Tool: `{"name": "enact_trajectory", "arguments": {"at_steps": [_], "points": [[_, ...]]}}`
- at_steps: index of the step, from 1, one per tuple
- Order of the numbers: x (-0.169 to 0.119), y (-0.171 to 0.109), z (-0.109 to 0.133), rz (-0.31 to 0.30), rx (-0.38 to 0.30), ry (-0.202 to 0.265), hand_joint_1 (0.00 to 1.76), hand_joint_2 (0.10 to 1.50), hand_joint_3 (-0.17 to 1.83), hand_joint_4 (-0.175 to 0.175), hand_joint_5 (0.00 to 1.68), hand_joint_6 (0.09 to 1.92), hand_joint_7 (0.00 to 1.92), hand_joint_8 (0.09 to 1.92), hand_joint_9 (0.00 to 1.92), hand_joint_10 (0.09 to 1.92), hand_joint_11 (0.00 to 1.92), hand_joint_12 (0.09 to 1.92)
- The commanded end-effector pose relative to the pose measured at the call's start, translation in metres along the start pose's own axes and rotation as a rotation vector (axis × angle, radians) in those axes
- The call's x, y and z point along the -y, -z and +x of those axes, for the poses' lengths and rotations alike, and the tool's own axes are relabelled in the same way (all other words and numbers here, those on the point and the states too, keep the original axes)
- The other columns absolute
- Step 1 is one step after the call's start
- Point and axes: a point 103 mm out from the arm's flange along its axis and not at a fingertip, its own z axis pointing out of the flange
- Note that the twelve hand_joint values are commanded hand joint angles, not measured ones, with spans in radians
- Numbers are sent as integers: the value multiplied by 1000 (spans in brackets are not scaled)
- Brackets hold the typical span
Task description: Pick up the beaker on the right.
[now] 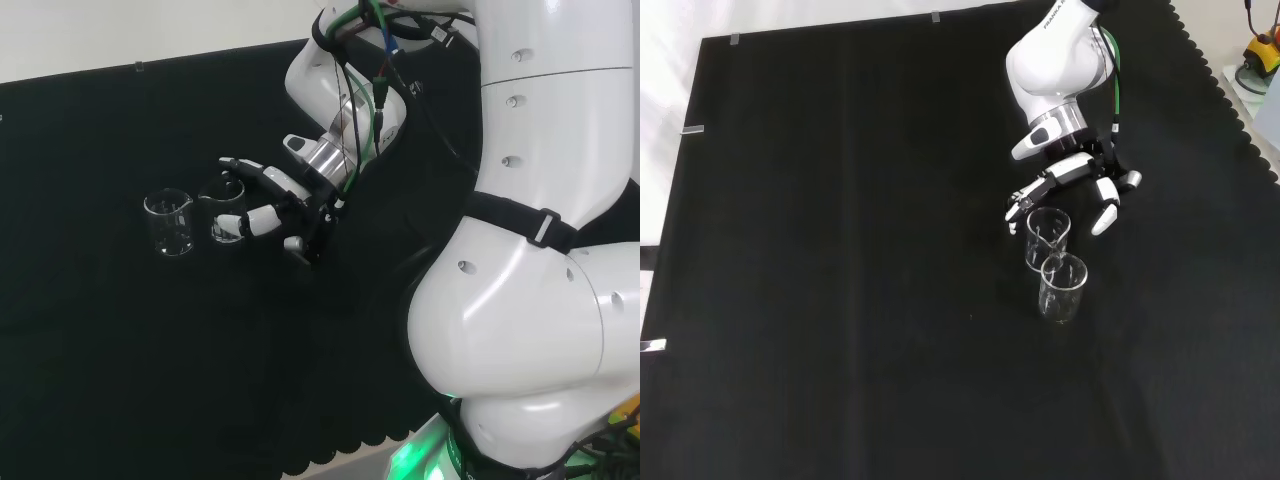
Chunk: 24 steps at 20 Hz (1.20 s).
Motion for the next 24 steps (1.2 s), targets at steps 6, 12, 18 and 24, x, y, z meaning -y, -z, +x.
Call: {"name": "enact_trajectory", "arguments": {"at_steps": [6, 12, 18, 24], "points": [[-3, -4, -2, 11, -27, 0, 965, 291, 1003, -61, 308, 87, 196, 643, 292, 632, 0, 1269], [-7, -3, -3, 16, -8, -25, 964, 294, 1003, -61, 335, 87, 198, 645, 295, 634, 0, 1271], [-8, -4, -4, 16, 2, -29, 963, 296, 1004, -61, 351, 87, 200, 647, 296, 634, 0, 1271], [-10, -6, -4, 12, -10, -28, 964, 299, 1004, -61, 362, 87, 208, 651, 302, 636, 0, 1272]]}}
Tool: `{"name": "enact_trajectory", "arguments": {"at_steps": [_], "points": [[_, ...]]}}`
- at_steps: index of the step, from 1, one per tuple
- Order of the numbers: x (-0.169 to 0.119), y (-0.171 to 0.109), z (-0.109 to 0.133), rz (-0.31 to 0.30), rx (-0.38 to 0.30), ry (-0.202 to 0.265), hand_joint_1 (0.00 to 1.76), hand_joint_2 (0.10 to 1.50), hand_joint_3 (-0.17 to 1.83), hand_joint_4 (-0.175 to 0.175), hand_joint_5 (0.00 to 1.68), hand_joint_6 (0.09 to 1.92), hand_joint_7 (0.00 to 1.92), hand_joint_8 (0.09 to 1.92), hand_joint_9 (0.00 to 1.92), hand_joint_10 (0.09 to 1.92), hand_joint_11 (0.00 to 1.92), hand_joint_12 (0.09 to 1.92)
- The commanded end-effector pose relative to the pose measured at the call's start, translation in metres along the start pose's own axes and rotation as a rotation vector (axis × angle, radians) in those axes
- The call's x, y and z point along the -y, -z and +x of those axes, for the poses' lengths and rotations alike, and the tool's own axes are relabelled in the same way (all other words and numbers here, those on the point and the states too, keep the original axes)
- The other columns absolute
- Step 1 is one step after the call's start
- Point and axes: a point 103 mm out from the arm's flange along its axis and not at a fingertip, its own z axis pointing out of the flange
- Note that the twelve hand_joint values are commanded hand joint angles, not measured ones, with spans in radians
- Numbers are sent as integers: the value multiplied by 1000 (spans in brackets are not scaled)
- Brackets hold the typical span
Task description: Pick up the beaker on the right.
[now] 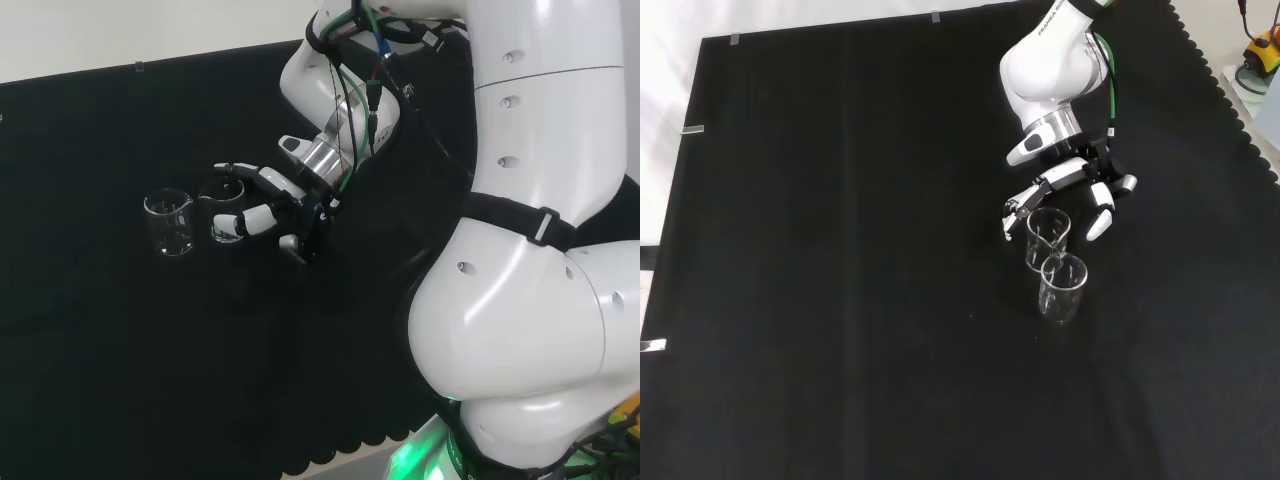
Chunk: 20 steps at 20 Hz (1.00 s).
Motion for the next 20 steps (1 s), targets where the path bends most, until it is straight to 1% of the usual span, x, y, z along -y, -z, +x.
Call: {"name": "enact_trajectory", "arguments": {"at_steps": [1, 5, 7, 10, 12, 16, 20], "points": [[-1, -2, 1, 0, -9, 5, 964, 299, 1004, -61, 363, 87, 210, 651, 303, 636, 0, 1272], [-2, -5, 0, 5, -12, 2, 964, 300, 1004, -61, 371, 87, 213, 652, 304, 636, 0, 1273], [-2, -7, -1, 3, -3, 1, 964, 301, 1004, -61, 373, 87, 214, 652, 304, 636, 0, 1273], [-3, -7, -2, 0, -13, 0, 964, 302, 1004, -61, 377, 87, 214, 653, 307, 636, 0, 1274], [-3, -6, -2, 9, -19, -3, 964, 303, 1005, -60, 389, 87, 215, 653, 310, 637, 0, 1274], [-5, -5, -6, -4, -34, -16, 967, 307, 1005, -58, 416, 87, 220, 653, 315, 637, 0, 1278], [-5, -7, -7, -8, -29, -20, 981, 316, 1006, -54, 470, 96, 240, 656, 331, 637, 0, 1290]]}}
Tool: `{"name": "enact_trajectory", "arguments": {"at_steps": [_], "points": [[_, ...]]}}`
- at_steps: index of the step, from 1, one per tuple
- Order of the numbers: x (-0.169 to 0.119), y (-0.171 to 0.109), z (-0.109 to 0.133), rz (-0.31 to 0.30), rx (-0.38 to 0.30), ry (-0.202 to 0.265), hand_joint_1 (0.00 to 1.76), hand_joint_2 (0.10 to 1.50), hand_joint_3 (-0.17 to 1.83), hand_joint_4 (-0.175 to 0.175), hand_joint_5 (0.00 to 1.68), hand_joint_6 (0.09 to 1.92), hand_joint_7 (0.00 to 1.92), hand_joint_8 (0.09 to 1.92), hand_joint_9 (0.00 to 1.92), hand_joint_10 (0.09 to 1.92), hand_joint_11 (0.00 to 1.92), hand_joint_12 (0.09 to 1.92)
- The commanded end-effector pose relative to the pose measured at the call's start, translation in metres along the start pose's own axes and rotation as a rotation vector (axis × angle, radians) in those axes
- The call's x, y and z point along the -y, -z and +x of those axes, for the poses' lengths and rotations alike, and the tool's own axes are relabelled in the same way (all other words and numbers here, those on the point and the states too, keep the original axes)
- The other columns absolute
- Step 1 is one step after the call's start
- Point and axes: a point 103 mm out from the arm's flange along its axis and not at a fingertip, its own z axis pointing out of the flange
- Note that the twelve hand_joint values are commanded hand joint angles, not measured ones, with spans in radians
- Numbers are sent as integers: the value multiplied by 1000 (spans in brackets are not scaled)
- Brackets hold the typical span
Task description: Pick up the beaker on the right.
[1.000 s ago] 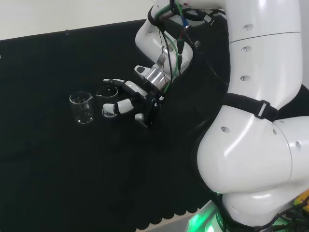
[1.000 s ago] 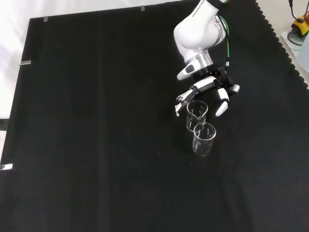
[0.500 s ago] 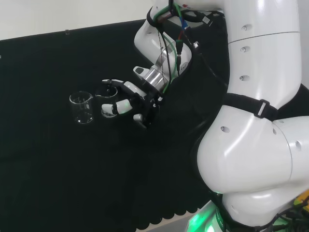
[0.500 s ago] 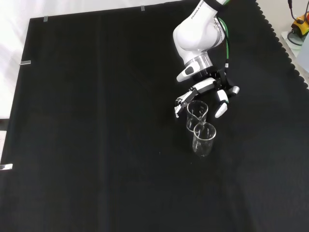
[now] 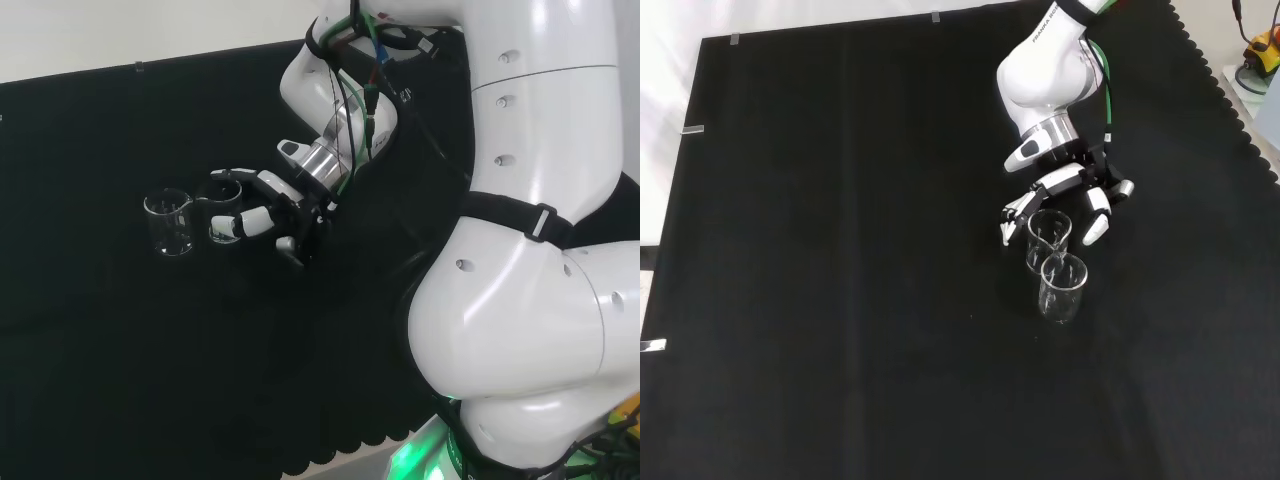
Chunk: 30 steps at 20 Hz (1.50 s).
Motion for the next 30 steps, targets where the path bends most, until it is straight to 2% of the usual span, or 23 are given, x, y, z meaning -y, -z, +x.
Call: {"name": "enact_trajectory", "arguments": {"at_steps": [1, 4, 9, 11, 12, 15, 19, 30], "points": [[0, -2, -1, -4, -4, -6, 985, 319, 1007, -53, 486, 105, 247, 656, 337, 636, 0, 1295], [-1, -3, -1, -17, -10, -1, 994, 326, 1008, -51, 512, 144, 266, 647, 355, 625, 0, 1306], [-2, -4, 1, -19, -17, -4, 1004, 327, 1016, -51, 391, 503, 295, 623, 387, 595, 5, 1322], [-2, -3, 2, -19, -18, -1, 1006, 326, 1018, -51, 365, 567, 297, 625, 388, 597, 4, 1325], [-2, -6, 2, -16, -41, 10, 1007, 326, 1019, -51, 358, 579, 297, 626, 388, 597, 5, 1325], [-3, -11, 2, -15, -12, 4, 1008, 325, 1020, -52, 344, 592, 297, 627, 385, 597, 5, 1325], [-4, -12, 1, -8, -8, 2, 1008, 325, 1021, -53, 334, 597, 296, 628, 382, 598, 5, 1324], [-8, -13, 0, -34, -70, -3, 1028, 330, 1024, -49, 351, 625, 330, 642, 417, 613, 17, 1326]]}}
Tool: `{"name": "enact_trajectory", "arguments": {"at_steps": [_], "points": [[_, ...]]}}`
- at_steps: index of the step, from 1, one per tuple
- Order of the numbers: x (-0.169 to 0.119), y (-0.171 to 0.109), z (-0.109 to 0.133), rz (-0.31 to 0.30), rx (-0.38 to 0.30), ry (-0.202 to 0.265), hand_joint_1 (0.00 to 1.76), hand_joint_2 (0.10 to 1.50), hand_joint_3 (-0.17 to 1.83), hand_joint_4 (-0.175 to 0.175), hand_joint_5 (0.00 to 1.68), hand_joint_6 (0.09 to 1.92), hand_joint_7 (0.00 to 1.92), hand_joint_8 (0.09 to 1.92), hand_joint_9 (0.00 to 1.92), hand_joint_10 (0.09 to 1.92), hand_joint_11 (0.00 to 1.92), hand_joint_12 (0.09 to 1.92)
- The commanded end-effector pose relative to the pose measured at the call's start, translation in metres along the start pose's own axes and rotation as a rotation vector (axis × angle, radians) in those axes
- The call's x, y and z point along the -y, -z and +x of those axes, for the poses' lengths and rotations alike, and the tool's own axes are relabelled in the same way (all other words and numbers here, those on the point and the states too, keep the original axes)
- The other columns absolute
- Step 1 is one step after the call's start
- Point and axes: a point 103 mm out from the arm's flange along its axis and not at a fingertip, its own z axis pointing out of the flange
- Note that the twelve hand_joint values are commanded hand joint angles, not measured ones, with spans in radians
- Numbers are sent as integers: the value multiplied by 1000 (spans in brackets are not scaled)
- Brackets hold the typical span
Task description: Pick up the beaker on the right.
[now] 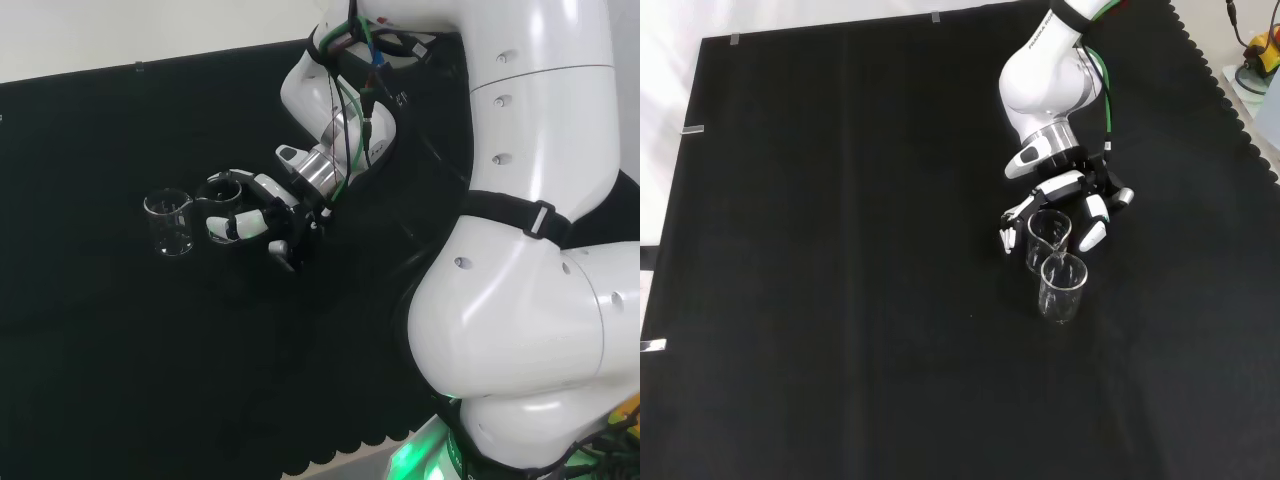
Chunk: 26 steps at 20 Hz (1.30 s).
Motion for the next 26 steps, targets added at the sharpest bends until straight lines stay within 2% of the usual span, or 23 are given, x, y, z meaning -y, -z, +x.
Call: {"name": "enact_trajectory", "arguments": {"at_steps": [1, 5, 21, 22, 25, 26], "points": [[-1, 0, 1, -3, -30, 3, 1031, 331, 1025, -49, 352, 628, 335, 643, 421, 614, 20, 1326], [-2, 1, 1, 2, -56, 11, 1063, 336, 1025, -48, 355, 661, 368, 642, 458, 609, 40, 1317], [-4, -2, 5, 4, -33, 22, 1096, 338, 1029, -46, 363, 725, 393, 635, 473, 592, 39, 1307], [-4, -1, 5, 2, -30, 25, 1114, 345, 1029, -44, 417, 791, 438, 640, 511, 592, 72, 1299], [-6, -2, 6, -28, -34, 13, 1203, 388, 1036, -57, 750, 948, 724, 630, 769, 531, 326, 1231], [-6, -1, 6, -36, -46, 6, 1204, 488, 940, -101, 905, 949, 832, 628, 862, 512, 441, 1192]]}}
